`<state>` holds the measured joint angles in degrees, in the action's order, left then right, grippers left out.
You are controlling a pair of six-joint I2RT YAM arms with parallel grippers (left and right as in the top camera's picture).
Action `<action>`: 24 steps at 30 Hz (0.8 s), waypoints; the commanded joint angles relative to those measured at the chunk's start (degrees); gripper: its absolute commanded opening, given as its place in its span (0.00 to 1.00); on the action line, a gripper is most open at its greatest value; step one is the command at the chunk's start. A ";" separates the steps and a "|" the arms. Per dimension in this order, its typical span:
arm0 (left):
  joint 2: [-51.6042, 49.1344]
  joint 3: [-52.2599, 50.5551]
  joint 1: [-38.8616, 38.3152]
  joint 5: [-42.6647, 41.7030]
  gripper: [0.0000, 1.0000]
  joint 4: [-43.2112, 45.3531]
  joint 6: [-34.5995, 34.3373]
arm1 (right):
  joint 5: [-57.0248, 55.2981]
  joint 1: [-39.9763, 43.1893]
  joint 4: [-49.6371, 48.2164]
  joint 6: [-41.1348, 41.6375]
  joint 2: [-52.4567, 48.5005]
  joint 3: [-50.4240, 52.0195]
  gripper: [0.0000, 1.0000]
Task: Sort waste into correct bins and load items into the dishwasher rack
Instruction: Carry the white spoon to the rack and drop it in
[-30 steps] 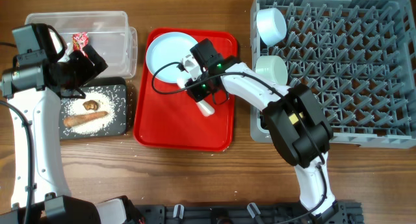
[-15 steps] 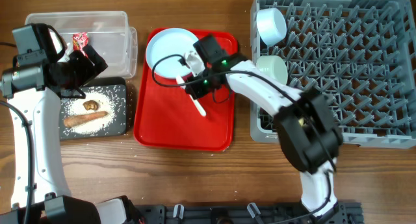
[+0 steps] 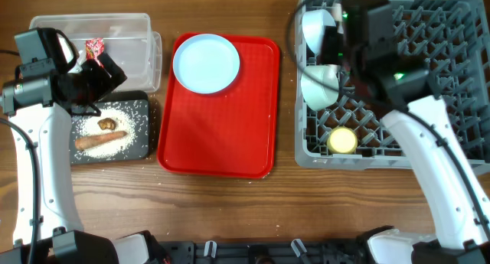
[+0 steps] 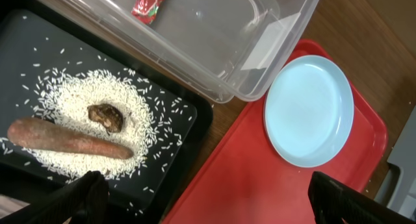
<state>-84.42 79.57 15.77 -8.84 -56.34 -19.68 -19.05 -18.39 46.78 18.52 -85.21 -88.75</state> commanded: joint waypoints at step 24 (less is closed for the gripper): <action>0.52 0.33 0.11 -0.28 1.00 0.13 -0.52 | -10.56 18.05 15.78 62.45 -8.39 18.75 0.77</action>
<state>-84.42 79.57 15.77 -8.82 -56.38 -19.68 -29.78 -0.64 62.89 79.88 -92.90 -70.43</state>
